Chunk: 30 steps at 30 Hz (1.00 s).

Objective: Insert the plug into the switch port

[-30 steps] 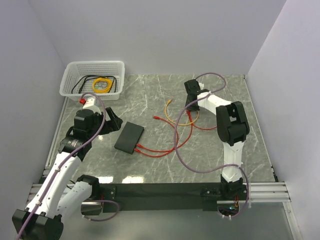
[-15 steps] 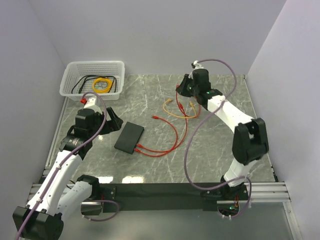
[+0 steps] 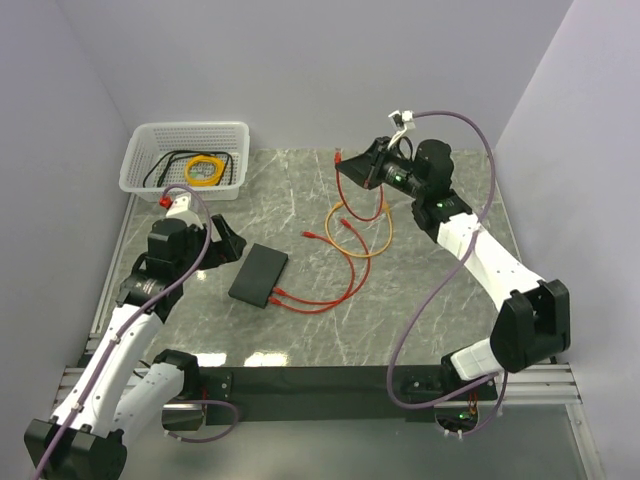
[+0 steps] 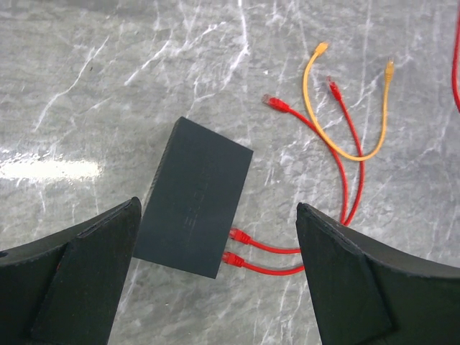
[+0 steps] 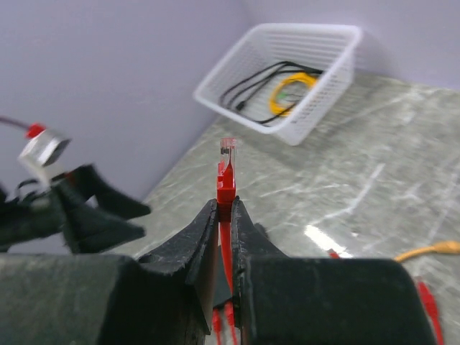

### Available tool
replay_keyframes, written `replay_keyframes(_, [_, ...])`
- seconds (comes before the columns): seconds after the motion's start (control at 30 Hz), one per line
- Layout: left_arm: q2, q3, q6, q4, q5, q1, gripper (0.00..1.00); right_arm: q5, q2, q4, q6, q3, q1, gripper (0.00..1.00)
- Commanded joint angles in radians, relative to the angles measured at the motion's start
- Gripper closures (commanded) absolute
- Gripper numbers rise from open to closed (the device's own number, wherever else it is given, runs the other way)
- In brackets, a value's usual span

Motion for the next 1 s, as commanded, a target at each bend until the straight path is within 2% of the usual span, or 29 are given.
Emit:
replay_keyframes(0.0, [-0.036, 0.012, 0.015, 0.047, 0.033, 0.004, 0.05, -0.15, -0.071, 0.111, 0.024, -0.039, 0.006, 1.0])
replay_keyframes(0.17, [-0.059, 0.006, 0.004, 0.065, 0.07, 0.004, 0.05, -0.164, -0.112, 0.115, 0.014, -0.131, 0.031, 1.0])
replay_keyframes(0.3, [-0.084, -0.022, -0.042, 0.125, 0.157, 0.004, 0.09, -0.149, -0.163, 0.091, -0.035, -0.215, 0.083, 1.0])
replay_keyframes(0.43, [-0.113, -0.082, -0.136, 0.259, 0.248, 0.004, 0.12, -0.086, -0.193, 0.019, -0.104, -0.24, 0.153, 1.0])
replay_keyframes(0.57, [-0.108, -0.117, -0.193, 0.408, 0.317, 0.003, 0.17, -0.093, -0.207, 0.019, -0.109, -0.275, 0.193, 1.0])
replay_keyframes(0.83, [-0.111, -0.138, -0.258, 0.574, 0.415, 0.001, 0.28, -0.158, -0.193, 0.102, -0.055, -0.321, 0.223, 1.0])
replay_keyframes(0.97, [-0.116, -0.148, -0.273, 0.603, 0.417, -0.011, 0.28, -0.06, -0.203, 0.025, -0.119, -0.289, 0.271, 1.0])
